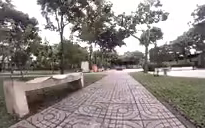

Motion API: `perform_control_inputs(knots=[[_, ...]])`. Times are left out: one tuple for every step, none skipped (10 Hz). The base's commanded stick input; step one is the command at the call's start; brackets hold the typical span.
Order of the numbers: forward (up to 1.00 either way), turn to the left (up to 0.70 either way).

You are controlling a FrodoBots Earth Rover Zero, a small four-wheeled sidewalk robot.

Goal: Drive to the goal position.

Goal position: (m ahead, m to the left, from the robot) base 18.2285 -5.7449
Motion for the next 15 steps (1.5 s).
perform_control_inputs(knots=[[0.70, 0.00], [0.70, 0.00], [0.70, 0.00], [0.70, 0.00], [0.70, 0.00], [0.70, 0.00], [0.70, 0.00], [0.70, 0.00], [0.70, 0.00], [0.70, 0.00], [0.70, 0.00], [0.70, 0.00], [0.70, 0.00], [0.70, 0.00], [0.70, 0.00]])
